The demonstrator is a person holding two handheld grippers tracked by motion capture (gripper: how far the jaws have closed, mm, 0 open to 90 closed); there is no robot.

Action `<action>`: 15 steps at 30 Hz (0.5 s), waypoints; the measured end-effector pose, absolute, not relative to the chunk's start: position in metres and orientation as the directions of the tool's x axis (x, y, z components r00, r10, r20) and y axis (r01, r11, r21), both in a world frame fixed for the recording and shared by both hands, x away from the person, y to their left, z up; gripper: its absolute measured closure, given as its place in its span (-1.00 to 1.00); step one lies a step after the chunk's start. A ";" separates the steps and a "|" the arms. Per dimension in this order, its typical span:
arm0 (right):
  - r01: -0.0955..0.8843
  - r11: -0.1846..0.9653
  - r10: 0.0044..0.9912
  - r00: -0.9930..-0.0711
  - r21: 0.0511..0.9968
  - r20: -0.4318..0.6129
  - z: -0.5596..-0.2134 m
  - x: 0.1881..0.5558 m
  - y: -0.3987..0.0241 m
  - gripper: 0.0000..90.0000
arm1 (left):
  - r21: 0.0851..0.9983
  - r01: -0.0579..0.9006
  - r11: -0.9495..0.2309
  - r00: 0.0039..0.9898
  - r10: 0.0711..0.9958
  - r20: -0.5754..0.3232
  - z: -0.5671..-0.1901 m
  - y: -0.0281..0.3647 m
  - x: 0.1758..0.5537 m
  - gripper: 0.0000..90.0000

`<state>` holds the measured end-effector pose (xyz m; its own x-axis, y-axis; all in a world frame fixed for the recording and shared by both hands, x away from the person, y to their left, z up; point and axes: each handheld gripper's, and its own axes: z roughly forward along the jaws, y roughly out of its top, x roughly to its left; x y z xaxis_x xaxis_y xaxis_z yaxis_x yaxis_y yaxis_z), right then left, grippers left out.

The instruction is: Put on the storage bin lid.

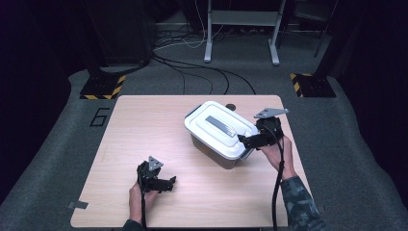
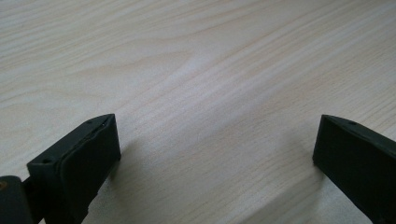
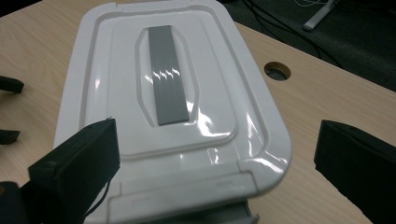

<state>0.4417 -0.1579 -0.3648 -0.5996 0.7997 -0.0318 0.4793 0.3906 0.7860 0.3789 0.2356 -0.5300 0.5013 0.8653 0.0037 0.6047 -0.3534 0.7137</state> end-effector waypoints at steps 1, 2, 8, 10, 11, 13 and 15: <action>0.480 0.381 0.806 -0.591 0.790 -0.030 -0.366 0.437 -0.163 -1.00 | 0.714 0.605 -0.353 0.501 0.865 0.004 -0.530 0.236 0.379 -0.99; 0.480 0.373 0.813 -0.582 0.794 -0.030 -0.367 0.433 -0.168 -1.00 | 0.714 0.605 -0.354 0.501 0.865 0.004 -0.530 0.236 0.379 -0.99; 0.489 0.334 0.842 -0.540 0.806 -0.021 -0.378 0.411 -0.189 -1.00 | 0.714 0.605 -0.354 0.501 0.865 0.004 -0.530 0.236 0.379 -0.99; 0.497 0.327 0.851 -0.525 0.804 -0.021 -0.386 0.405 -0.196 -1.00 | 0.714 0.605 -0.353 0.501 0.865 0.004 -0.530 0.236 0.379 -0.99; 0.507 0.319 0.857 -0.515 0.800 -0.016 -0.390 0.401 -0.199 -1.00 | 0.714 0.605 -0.353 0.501 0.865 0.004 -0.530 0.236 0.379 -0.99; 0.520 0.310 0.866 -0.501 0.796 -0.010 -0.400 0.396 -0.206 -1.00 | 0.714 0.605 -0.353 0.501 0.865 0.004 -0.530 0.236 0.379 -0.99; 0.540 0.295 0.877 -0.480 0.788 0.000 -0.412 0.390 -0.212 -1.00 | 0.714 0.605 -0.353 0.501 0.865 0.004 -0.530 0.236 0.379 -0.99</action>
<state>0.3901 -0.2122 -0.4115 -0.4797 0.8775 0.0001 0.5403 0.2953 0.7879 0.3789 0.2356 -0.5300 0.5010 0.8655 0.0037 0.6048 -0.3531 0.7138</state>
